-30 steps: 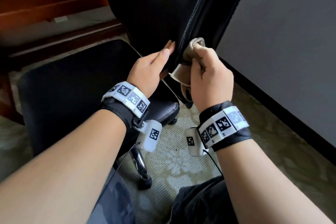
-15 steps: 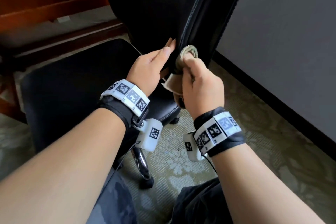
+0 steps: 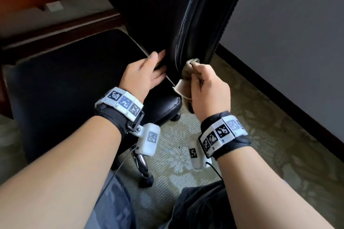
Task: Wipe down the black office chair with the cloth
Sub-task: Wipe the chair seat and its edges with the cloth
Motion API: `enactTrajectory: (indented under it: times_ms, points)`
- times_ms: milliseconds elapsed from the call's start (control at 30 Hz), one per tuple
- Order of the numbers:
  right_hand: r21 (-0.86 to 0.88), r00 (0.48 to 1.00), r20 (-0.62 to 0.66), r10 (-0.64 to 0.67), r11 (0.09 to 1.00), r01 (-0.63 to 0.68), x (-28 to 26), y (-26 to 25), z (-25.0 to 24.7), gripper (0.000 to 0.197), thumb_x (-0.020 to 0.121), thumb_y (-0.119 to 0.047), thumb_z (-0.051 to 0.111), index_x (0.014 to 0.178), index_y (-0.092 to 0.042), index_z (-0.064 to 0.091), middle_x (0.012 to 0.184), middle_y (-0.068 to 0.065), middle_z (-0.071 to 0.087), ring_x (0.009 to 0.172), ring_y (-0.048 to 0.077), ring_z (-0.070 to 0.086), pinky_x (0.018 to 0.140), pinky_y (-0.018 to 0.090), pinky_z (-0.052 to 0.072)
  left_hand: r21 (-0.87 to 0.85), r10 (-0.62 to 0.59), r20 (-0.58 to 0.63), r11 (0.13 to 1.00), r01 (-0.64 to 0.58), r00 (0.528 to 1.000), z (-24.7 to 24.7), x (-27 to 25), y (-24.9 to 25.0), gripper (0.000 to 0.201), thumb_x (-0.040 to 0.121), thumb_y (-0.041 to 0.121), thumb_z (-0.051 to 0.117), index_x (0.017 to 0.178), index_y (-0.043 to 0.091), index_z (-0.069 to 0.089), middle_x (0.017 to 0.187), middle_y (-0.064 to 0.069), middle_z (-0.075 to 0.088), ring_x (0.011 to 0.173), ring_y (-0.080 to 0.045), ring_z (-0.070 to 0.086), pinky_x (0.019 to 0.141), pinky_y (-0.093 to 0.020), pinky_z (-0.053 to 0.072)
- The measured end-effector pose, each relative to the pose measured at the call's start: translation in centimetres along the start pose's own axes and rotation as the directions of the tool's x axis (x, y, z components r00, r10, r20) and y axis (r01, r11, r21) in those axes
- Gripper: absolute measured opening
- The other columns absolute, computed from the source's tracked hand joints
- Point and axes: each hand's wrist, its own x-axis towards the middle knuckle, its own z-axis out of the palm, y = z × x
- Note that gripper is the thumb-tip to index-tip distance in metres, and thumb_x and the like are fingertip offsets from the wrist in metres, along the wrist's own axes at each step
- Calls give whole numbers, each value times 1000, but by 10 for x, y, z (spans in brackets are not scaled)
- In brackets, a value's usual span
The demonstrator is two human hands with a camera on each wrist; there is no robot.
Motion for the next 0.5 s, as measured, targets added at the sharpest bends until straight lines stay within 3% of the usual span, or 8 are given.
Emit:
enactTrajectory:
  times_ms: [67,167,233,300,367,433,500]
  points:
    - [-2,999,25,-26,1000,27,-2,7,11,25,102,-18,56,125,-24,64,91,2,73,80,27,68,73,35,55,-35,1,30,999,0,1000,2,0,-7,34,113,29,45,138,13,63,140,-3,68,123,-19,70,107,-37,55]
    - [-94,990,137,15,996,-2,-2,25,23,26,102,-18,53,126,-26,59,83,5,69,74,31,63,68,37,52,-36,26,50,999,-24,998,4,2,-18,38,113,29,46,145,12,58,144,2,66,130,-17,65,114,-41,50]
    - [-222,952,277,128,973,-66,-5,39,31,27,102,-21,49,126,-31,57,83,3,65,74,32,60,67,35,48,-33,35,65,999,-33,997,4,4,-22,41,113,29,46,148,11,56,145,4,65,132,-15,63,116,-40,48]
    - [-376,873,411,263,921,-101,-9,47,37,32,100,-20,46,128,-34,54,87,4,65,76,32,58,69,34,47,-35,34,71,999,-31,997,4,6,-25,40,113,29,45,148,12,57,145,6,65,132,-15,63,116,-39,48]
    - [-395,856,430,289,912,-110,-8,46,37,33,100,-20,47,127,-35,57,84,0,63,78,32,61,68,31,44,-23,35,86,999,-33,996,0,9,-26,39,113,29,44,147,14,58,144,7,65,134,-13,61,117,-38,47]
    - [-301,945,319,68,953,33,-2,41,35,29,100,-20,52,123,-32,64,88,-3,68,81,30,64,66,31,45,-10,41,119,999,-40,992,-5,12,-26,38,114,30,42,145,16,60,144,7,65,136,-9,59,118,-34,44]
    - [-285,952,235,-199,922,263,3,39,38,27,97,-16,57,121,-26,67,100,-5,73,84,28,66,64,35,54,3,37,146,999,-38,989,-10,14,-26,37,114,30,41,142,16,61,142,6,66,136,-5,58,119,-31,42]
